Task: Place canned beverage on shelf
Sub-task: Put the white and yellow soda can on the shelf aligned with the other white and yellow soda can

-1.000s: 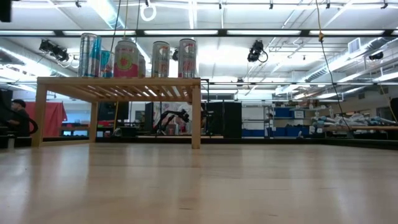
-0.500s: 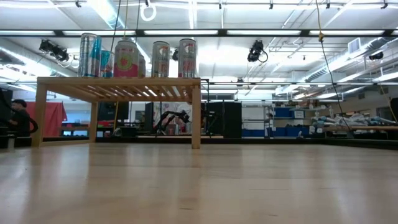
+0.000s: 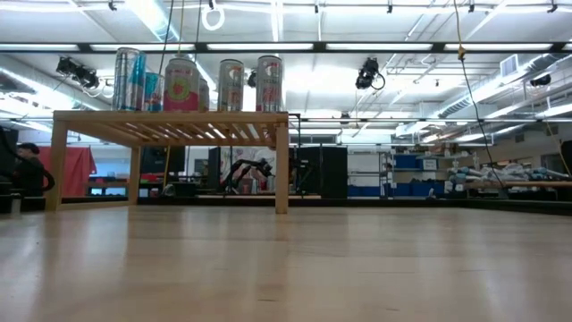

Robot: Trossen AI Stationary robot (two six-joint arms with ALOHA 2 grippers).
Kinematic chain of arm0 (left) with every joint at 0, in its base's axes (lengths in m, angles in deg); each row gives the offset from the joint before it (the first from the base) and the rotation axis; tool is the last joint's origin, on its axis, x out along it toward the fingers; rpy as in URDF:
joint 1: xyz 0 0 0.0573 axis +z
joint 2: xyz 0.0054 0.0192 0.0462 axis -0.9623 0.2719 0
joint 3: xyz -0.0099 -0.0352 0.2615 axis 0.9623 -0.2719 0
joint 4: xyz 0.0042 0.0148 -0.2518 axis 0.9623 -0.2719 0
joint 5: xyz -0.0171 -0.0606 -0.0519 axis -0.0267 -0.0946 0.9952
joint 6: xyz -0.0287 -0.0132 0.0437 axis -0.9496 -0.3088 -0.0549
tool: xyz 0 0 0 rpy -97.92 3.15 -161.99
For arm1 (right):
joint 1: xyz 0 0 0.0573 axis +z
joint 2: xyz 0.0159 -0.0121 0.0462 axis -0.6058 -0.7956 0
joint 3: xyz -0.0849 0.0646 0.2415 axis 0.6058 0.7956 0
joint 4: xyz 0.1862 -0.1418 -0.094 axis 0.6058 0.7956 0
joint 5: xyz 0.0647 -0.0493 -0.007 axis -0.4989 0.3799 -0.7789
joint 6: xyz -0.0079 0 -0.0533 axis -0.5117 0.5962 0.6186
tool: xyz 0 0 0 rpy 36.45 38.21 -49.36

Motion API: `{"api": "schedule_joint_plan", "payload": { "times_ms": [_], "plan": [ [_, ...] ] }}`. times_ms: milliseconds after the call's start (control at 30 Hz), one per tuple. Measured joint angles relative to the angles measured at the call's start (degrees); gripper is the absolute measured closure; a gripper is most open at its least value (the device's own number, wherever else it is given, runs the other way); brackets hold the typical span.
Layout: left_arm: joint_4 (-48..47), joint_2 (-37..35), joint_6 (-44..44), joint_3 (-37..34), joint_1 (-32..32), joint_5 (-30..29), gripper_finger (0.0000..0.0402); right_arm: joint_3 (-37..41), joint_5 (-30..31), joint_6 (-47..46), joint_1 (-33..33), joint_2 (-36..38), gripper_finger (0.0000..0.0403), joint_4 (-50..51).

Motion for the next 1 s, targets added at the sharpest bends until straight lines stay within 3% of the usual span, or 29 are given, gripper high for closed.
{"api": "schedule_joint_plan", "payload": {
  "times_ms": [1000],
  "plan": [
    [4.0, 4.9, -0.8, 0.0, -3.7, 2.3, 0.0012, 0.0, 0.0, 0.0, 0.0, -0.4, 0.0028, -0.1]
  ]
}}
